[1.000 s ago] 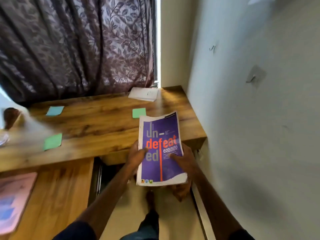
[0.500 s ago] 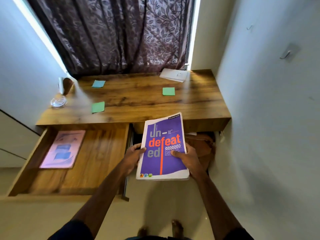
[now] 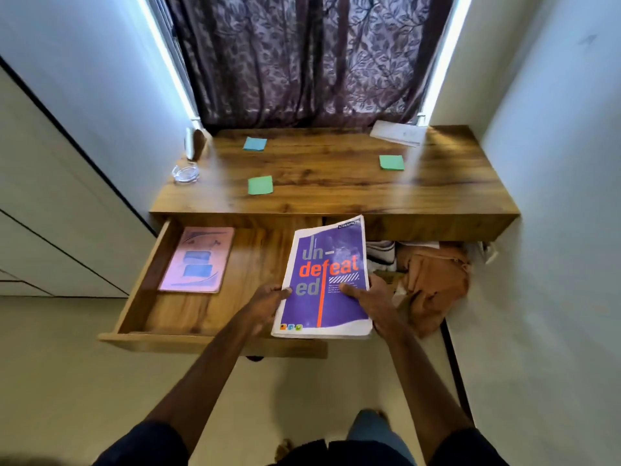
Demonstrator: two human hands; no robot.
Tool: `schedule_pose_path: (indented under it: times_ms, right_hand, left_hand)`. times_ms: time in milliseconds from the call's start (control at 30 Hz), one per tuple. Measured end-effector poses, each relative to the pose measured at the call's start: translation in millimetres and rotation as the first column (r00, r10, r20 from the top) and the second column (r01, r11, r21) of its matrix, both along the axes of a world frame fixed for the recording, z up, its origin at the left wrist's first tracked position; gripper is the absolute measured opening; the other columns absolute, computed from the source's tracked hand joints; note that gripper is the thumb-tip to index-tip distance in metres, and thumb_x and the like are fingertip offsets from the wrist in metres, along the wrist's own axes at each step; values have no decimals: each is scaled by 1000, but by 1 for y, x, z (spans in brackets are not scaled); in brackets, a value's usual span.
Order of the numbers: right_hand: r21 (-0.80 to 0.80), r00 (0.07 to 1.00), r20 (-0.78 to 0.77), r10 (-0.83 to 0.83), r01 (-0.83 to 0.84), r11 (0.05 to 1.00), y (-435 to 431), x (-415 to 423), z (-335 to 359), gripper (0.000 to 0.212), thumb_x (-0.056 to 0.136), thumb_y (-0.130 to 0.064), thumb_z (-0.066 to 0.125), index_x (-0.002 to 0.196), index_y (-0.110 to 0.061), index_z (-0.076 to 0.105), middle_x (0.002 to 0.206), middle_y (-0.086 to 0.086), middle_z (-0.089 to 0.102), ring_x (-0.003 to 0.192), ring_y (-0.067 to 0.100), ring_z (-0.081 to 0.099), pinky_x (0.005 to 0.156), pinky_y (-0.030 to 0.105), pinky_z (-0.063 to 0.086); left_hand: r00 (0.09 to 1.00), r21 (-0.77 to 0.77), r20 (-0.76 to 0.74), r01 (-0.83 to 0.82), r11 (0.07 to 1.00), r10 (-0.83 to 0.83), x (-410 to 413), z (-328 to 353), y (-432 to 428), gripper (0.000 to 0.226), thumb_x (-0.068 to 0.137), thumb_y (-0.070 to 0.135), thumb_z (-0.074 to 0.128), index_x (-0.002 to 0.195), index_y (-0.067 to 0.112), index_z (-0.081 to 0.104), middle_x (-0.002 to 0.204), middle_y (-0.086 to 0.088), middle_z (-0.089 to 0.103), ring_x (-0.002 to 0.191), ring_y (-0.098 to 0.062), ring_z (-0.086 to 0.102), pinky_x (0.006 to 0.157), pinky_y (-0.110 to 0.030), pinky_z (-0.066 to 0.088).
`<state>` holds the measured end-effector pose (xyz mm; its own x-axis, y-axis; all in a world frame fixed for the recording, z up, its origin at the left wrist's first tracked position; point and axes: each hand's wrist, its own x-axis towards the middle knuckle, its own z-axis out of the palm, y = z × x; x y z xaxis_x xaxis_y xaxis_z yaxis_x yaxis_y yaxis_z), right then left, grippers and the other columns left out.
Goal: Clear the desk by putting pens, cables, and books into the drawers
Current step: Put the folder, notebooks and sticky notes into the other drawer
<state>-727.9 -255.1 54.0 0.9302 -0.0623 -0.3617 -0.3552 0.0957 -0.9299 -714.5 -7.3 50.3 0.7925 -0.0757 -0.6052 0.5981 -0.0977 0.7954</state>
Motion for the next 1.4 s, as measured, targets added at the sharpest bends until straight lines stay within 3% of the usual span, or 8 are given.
schedule_pose_path:
  times_ms: [200, 433, 633, 833, 933, 1133, 1267, 1400]
  right_hand:
    - [14, 999, -35, 19, -18, 1000, 64, 9, -5, 53, 76, -19, 87, 121, -8, 62, 112, 12, 74, 96, 32, 74, 86, 53, 59]
    - [-9, 992, -125, 26, -27, 1000, 108, 66, -24, 31, 85, -8, 77, 113, -9, 62, 100, 6, 73, 80, 16, 73, 58, 21, 57]
    - [-16, 965, -243, 95, -102, 995, 161, 117, -62, 39, 79, -14, 79, 115, -9, 65, 106, 9, 75, 92, 24, 74, 68, 29, 58]
    - [-23, 951, -303, 60, -71, 997, 193, 142, -89, 22, 91, -7, 68, 113, -8, 63, 104, 13, 74, 80, 27, 74, 52, 31, 58]
    - [-127, 944, -330, -5, -39, 991, 206, 144, -114, 20, 88, -2, 69, 107, -7, 64, 101, 20, 73, 72, 28, 72, 48, 30, 55]
    - [-217, 928, -329, -173, 104, 971, 244, 135, -161, 46, 68, -10, 60, 114, -3, 64, 101, 26, 72, 61, 20, 70, 47, 31, 56]
    - [-177, 891, -392, -228, 171, 969, 281, 139, -170, 42, 89, 2, 67, 127, -10, 56, 118, 14, 67, 101, 38, 69, 60, 46, 62]
    - [-215, 861, -416, -292, 219, 952, 306, 154, -173, 44, 90, 12, 58, 128, -8, 52, 117, 14, 64, 98, 39, 65, 48, 36, 59]
  left_hand:
    - [995, 22, -30, -98, 995, 98, 10, -9, 51, 31, 99, 30, 60, 118, 5, 61, 102, -10, 77, 82, -26, 76, 69, -35, 61]
    - [987, 138, -82, -124, 983, 136, 64, -35, 84, 20, 101, 24, 57, 114, 9, 56, 107, -8, 69, 82, -15, 68, 58, -26, 51]
    - [968, 214, -142, -172, 962, 205, 124, -63, 140, 30, 98, 28, 61, 120, 9, 51, 115, -10, 67, 100, -22, 68, 64, -29, 54]
    - [996, 349, -83, 18, 937, 13, 170, -91, 178, 27, 102, 18, 54, 114, -5, 60, 108, -14, 70, 88, -23, 70, 61, -25, 54]
    - [957, 566, -95, 278, 776, -273, 182, -100, 195, 25, 103, 16, 48, 92, -4, 60, 101, -19, 67, 86, -26, 65, 63, -27, 44]
    - [776, 733, -265, 548, 404, -572, 202, -120, 247, 60, 96, 10, 48, 151, -1, 27, 159, -29, 23, 145, -41, 30, 117, -41, 29]
    - [705, 615, -393, 679, 402, -590, 211, -161, 282, 69, 99, 25, 50, 157, 6, 17, 162, -25, 16, 144, -39, 35, 117, -44, 33]
    - [571, 639, -371, 729, 245, -732, 207, -169, 299, 69, 98, 18, 51, 158, 17, 16, 163, -20, 14, 131, -38, 50, 101, -46, 47]
